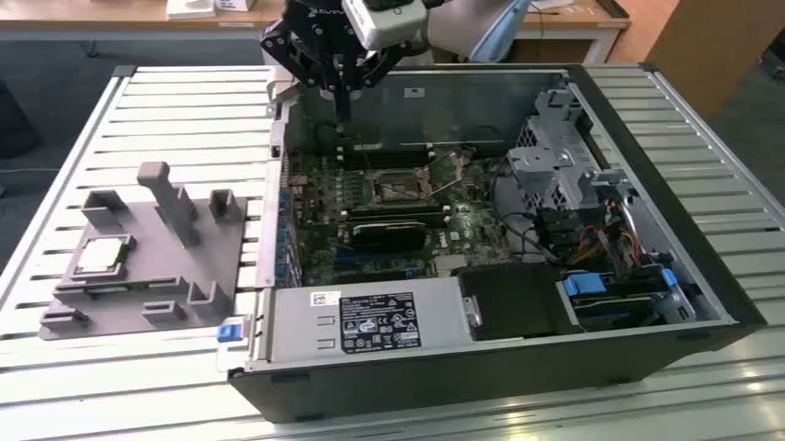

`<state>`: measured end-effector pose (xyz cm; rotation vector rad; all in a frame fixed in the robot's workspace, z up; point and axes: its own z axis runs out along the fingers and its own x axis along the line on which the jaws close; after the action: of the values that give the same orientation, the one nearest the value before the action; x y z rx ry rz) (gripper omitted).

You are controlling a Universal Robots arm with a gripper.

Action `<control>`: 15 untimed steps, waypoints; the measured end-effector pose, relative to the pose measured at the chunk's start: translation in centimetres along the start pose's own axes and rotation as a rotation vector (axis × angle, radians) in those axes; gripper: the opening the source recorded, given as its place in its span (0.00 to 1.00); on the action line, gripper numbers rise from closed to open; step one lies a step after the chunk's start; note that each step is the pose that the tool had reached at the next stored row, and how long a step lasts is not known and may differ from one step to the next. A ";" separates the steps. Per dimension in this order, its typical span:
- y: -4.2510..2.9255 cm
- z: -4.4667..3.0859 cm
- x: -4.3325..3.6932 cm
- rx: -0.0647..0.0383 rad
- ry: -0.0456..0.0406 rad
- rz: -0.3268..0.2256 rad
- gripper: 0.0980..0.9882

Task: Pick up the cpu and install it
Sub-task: 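Reach for the cpu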

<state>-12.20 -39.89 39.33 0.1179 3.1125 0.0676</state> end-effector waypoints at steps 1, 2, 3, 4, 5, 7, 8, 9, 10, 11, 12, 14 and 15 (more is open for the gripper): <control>0.00 0.00 0.00 0.000 0.0000 0.000 0.01; 0.00 0.00 0.00 0.000 0.0000 0.000 0.01; 0.00 0.00 0.00 -0.001 0.0000 0.000 0.01; 0.00 0.00 0.00 -0.001 0.0001 0.000 0.01; 0.00 0.00 0.01 -0.001 0.0001 0.000 0.01; -0.01 0.00 0.09 -0.002 0.0002 0.000 0.01; -0.01 0.00 0.15 -0.003 0.0002 0.000 0.01; -0.02 -0.01 0.21 -0.003 0.0002 0.000 0.01; -0.03 -0.01 0.30 -0.003 0.0003 0.000 0.01; -0.03 -0.01 0.36 -0.004 0.0002 0.000 0.01; -0.03 -0.01 0.43 -0.004 0.0003 0.000 0.01; -0.04 -0.01 0.56 -0.005 0.0003 0.000 0.01; -0.05 -0.02 0.64 -0.005 0.0004 0.000 0.01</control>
<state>-12.84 -39.89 39.33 0.1181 3.1125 0.0761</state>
